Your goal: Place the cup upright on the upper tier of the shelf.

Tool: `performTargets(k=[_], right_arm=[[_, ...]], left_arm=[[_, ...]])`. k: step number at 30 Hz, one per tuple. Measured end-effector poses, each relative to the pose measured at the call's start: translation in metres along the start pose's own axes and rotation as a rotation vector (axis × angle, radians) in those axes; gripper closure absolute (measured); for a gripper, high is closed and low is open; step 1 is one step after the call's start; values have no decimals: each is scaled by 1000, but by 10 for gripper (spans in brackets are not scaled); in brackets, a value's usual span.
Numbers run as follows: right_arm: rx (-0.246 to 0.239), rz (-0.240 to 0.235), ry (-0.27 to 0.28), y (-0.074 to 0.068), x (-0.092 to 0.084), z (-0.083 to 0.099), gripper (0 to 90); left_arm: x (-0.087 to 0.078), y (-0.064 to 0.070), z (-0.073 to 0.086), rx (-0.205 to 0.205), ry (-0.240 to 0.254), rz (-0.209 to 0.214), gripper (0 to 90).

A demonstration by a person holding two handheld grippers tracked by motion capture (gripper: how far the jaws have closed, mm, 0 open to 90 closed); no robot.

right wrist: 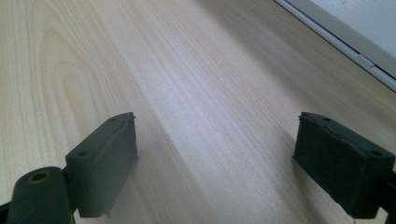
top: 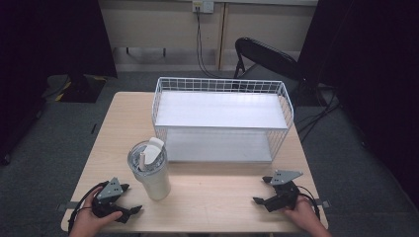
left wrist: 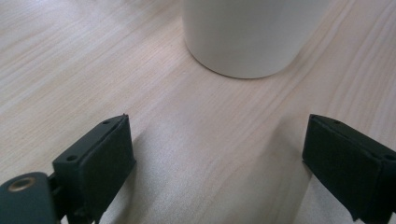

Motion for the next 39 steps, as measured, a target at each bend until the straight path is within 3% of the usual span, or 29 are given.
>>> performTargets(k=[11,12,14,16,17,18,19,20,25,39], right_arm=[[0,0,0,0,0,0,126],[0,1,0,0,0,0,127],[0,0,0,0,0,0,127],[0,1,0,0,0,0,126],[0,0,0,0,0,0,127],[0,0,0,0,0,0,127],[0,1,0,0,0,0,127],[0,0,0,0,0,0,126],[0,0,0,0,0,0,127],[0,0,0,0,0,0,127]], left_arm=[[4,4,-3,17,-37,14,7],[4,5,-4,18,-30,19,32],[0,5,-9,20,-4,35,230],[-1,3,-12,7,5,15,205],[-2,3,-14,1,12,9,132],[-4,4,-17,0,32,27,134],[-6,5,-20,3,45,42,200],[-9,5,-25,-15,63,45,169],[-12,7,-29,-45,41,89,167],[-16,8,-49,-20,64,76,167]])
Point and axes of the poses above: each handheld gripper's, and its own axes: x roughly forward along the jaws, z roughly out of its underside, y roughly to its right, the point moved 9 cm from there along x, roughly forward along the jaws, and after that the axes turned 3 degrees about -z, right-handed, at the moved point
